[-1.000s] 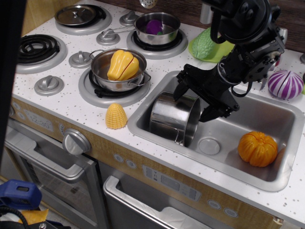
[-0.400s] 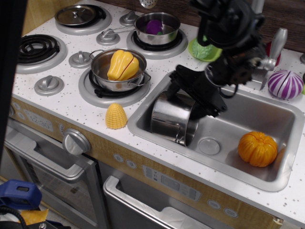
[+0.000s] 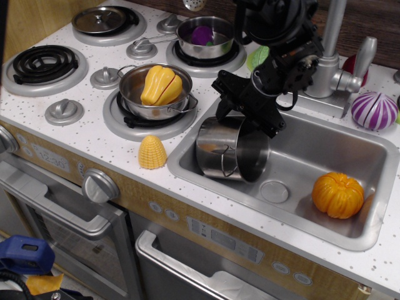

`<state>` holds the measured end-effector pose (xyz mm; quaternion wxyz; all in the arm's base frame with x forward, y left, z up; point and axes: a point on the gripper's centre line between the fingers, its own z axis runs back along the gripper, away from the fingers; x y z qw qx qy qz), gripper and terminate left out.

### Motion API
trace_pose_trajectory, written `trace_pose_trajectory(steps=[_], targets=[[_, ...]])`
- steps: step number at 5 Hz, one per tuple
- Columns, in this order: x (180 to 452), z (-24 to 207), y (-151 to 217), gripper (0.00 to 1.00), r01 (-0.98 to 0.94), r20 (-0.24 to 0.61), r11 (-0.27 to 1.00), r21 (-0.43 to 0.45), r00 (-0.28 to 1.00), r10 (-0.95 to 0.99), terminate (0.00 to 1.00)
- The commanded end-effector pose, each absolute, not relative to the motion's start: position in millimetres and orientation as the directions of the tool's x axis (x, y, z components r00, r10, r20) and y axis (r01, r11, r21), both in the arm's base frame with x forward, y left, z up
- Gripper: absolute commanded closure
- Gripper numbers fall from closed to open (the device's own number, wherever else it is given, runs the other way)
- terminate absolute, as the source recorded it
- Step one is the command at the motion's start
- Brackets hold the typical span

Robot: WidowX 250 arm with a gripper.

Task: Flip pot upright in sink

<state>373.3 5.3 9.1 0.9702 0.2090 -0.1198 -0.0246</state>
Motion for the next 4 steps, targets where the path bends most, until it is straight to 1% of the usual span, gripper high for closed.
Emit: trace_pose_trajectory(steps=[1,2,3,4], targets=[[375.0,18.5,8.1,1.00,-0.044,0.252,0.953,0.299,0.967,-0.034,0.00],[373.8,19.8,4.6,1.00,-0.078,0.254,0.982,0.172,0.967,0.032,0.00],[373.2,16.8,3.9,1.00,-0.094,0.267,0.991,0.097,0.961,0.066,0.00],[371.7,14.1,-0.8,0.00,-0.140,0.290,0.990,0.023,0.949,0.127,0.00]])
